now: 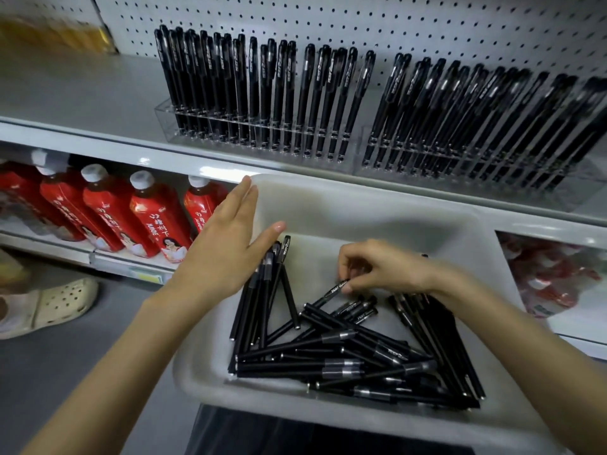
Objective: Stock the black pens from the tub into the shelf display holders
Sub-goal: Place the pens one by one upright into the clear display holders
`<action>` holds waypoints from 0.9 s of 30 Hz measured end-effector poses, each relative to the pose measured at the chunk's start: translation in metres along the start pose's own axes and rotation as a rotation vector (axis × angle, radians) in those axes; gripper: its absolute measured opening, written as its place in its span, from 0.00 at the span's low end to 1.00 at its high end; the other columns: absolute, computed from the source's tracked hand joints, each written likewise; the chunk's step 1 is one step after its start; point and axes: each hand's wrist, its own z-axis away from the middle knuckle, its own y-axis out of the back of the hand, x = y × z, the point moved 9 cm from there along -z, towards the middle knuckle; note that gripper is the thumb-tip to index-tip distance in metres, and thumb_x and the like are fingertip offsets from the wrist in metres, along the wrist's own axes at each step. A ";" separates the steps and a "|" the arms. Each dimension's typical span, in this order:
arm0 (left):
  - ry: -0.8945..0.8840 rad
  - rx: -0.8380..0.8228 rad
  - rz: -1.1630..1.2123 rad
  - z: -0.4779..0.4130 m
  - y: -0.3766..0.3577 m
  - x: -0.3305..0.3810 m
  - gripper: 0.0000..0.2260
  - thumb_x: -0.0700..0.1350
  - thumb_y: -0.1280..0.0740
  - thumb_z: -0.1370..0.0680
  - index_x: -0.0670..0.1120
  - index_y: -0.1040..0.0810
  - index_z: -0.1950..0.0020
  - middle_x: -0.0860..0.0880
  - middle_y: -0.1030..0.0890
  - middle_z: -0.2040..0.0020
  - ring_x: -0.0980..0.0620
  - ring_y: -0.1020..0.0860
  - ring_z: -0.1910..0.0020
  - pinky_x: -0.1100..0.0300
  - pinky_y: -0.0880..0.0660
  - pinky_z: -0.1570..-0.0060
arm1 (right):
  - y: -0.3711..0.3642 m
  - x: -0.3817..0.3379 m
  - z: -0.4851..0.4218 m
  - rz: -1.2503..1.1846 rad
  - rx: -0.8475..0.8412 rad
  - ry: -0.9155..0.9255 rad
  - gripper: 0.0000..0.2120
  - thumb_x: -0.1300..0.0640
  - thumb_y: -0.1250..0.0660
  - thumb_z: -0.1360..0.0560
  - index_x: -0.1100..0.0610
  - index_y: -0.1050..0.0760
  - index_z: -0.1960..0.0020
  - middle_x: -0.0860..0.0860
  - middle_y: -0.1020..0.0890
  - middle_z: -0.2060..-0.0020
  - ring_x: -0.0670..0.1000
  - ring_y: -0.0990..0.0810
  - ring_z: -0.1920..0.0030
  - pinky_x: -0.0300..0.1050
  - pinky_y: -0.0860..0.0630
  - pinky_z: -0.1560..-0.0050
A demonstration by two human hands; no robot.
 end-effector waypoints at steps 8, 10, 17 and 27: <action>-0.013 0.046 -0.293 0.000 0.006 0.010 0.39 0.66 0.57 0.28 0.45 0.48 0.23 0.48 0.50 0.22 0.52 0.53 0.24 0.48 0.60 0.27 | 0.052 -0.020 0.029 -0.435 0.231 0.082 0.06 0.69 0.28 0.31 0.63 0.24 0.58 0.61 0.17 0.62 0.50 0.18 0.62 0.39 0.21 0.58; -0.026 0.096 -0.334 -0.001 0.011 0.016 0.37 0.66 0.58 0.25 0.45 0.45 0.23 0.47 0.47 0.22 0.50 0.52 0.23 0.46 0.60 0.27 | 0.073 -0.021 0.043 -0.463 0.349 0.084 0.06 0.68 0.28 0.32 0.65 0.23 0.57 0.60 0.16 0.60 0.52 0.17 0.59 0.43 0.20 0.55; -0.259 0.174 -0.326 -0.025 0.004 0.097 0.33 0.63 0.55 0.23 0.43 0.32 0.29 0.45 0.31 0.29 0.46 0.34 0.30 0.50 0.41 0.31 | 0.155 -0.027 0.102 -0.556 0.708 0.124 0.07 0.59 0.26 0.36 0.55 0.20 0.59 0.54 0.15 0.59 0.50 0.16 0.57 0.38 0.22 0.57; -0.509 0.188 -0.331 -0.063 -0.039 0.197 0.26 0.59 0.51 0.20 0.45 0.24 0.35 0.49 0.22 0.38 0.51 0.24 0.39 0.51 0.31 0.38 | 0.262 -0.010 0.181 -0.559 1.265 0.163 0.08 0.67 0.32 0.27 0.55 0.23 0.53 0.50 0.15 0.57 0.49 0.16 0.50 0.42 0.20 0.52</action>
